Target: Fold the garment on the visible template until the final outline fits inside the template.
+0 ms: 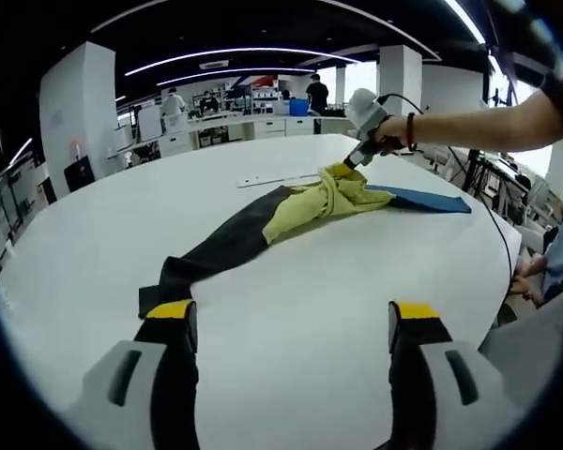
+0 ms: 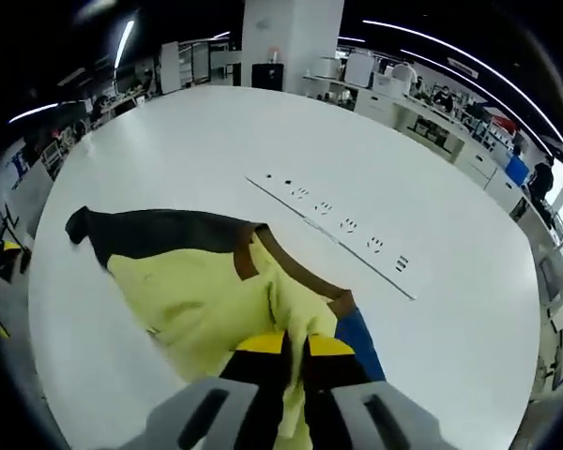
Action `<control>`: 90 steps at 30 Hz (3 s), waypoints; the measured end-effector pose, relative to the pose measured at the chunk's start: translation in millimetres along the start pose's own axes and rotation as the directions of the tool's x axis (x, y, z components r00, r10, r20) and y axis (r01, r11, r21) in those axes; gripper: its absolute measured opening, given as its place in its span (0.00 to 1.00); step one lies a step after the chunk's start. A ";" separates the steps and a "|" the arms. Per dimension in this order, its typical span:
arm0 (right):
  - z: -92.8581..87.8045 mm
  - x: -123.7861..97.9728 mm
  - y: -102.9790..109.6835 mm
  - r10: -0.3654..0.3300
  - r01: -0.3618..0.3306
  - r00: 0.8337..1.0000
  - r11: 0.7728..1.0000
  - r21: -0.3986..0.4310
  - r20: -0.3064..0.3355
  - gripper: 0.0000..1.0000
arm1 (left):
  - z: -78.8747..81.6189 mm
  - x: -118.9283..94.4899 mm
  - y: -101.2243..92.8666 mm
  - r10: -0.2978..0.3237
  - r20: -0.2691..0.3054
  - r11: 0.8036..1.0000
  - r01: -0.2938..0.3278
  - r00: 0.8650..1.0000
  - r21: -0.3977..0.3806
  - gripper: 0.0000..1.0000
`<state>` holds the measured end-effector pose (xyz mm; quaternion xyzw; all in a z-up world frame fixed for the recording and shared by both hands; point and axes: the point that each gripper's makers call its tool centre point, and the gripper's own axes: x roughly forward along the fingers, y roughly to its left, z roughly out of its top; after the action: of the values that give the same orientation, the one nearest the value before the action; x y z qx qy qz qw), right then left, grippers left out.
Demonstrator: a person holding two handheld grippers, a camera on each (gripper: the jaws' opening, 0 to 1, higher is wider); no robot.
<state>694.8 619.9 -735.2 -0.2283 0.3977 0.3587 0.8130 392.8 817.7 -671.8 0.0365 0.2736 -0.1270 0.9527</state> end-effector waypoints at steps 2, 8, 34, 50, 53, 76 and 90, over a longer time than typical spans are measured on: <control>-6.0 7.2 -2.8 -0.002 0.002 1.000 1.000 -0.006 -0.010 0.01 | -0.5 0.1 0.0 0.000 -0.002 1.000 0.000 1.000 0.000 0.81; -16.4 20.6 -7.9 0.012 -0.012 1.000 1.000 0.005 -0.018 0.01 | -0.3 -1.9 2.4 0.011 -0.002 1.000 -0.011 1.000 0.000 0.81; -24.3 -69.4 77.3 0.247 -0.245 0.964 0.969 -0.035 0.099 0.47 | 9.8 -16.2 -6.4 -0.010 0.029 1.000 0.010 1.000 0.008 0.93; -44.9 -34.6 86.9 0.253 -0.265 0.963 0.951 0.162 0.088 0.40 | 5.9 -22.7 -0.5 0.006 0.012 1.000 -0.007 1.000 0.028 0.99; -46.1 -26.8 82.4 0.244 -0.258 0.965 0.944 0.206 0.092 0.39 | 3.1 -23.3 0.5 0.011 0.001 0.999 -0.011 1.000 0.034 0.99; -27.1 -5.0 68.2 0.194 -0.246 0.963 0.914 0.322 0.187 0.06 | -6.3 -18.5 -0.4 0.004 -0.040 0.999 -0.002 0.999 0.054 0.99; 16.3 -68.2 94.5 0.219 -0.283 0.935 0.935 0.215 0.279 0.00 | 1.3 -22.6 -4.1 -0.001 -0.024 0.998 0.003 1.000 0.069 0.97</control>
<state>601.3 663.5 -678.6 -0.0230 0.3599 0.4331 0.8260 373.9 818.6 -658.7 0.0708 0.2806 -0.1369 0.9474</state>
